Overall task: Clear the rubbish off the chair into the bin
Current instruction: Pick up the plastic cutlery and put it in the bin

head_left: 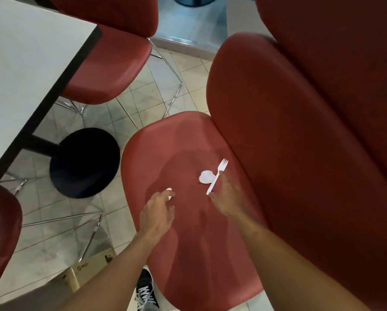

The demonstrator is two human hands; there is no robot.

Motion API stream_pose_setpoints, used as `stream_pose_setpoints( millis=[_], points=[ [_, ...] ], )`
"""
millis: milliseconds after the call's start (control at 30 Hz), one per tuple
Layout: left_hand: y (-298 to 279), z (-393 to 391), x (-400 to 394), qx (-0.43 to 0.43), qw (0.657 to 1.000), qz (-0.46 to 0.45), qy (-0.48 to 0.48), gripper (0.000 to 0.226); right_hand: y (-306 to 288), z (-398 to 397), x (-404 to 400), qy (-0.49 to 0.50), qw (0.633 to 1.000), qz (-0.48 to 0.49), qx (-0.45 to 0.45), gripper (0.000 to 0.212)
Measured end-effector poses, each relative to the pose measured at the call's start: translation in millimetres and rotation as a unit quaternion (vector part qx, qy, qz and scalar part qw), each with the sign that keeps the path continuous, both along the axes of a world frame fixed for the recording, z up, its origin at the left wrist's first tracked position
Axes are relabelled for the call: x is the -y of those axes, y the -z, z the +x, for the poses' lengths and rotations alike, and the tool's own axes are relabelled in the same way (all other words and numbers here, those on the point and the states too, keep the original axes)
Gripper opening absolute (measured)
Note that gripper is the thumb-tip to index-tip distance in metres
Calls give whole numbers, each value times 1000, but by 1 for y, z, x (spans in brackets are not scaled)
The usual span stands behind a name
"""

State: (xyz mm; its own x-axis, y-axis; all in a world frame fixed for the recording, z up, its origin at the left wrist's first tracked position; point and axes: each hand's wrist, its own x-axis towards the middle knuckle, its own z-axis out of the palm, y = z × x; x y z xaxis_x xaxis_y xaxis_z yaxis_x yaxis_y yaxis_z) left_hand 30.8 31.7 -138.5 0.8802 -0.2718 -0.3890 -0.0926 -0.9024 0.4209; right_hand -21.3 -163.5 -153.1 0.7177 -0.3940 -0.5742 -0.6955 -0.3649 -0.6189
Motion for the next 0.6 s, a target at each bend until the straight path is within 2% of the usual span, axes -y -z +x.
stream_pose_setpoints(
  millis=[67, 167, 267, 300, 367, 433, 600],
  points=[
    [7, 7, 5, -2, 1000, 1, -5, 37, 10, 8, 4, 16, 1000, 3, -2, 75],
    [20, 22, 11, -9, 1000, 18, -9, 37, 28, 24, 14, 31, 1000, 3, 5, 69],
    [38, 34, 11, -23, 999, 27, -13, 44, 44, 37, 22, 47, 999, 23, 7, 67],
    [45, 37, 9, -29, 999, 27, -16, 48, 51, 40, 23, 44, 999, 27, 9, 70],
    [57, 40, 6, -48, 998, 35, -26, 57, 61, 47, 23, 35, 999, 36, -16, 91],
    [70, 40, 1, -75, 995, 51, -45, 65, 73, 52, 17, 38, 997, 53, -32, 97],
    [87, 30, -11, -123, 987, 82, -58, 70, 90, 55, -1, 65, 995, 56, -54, 78]
  ],
)
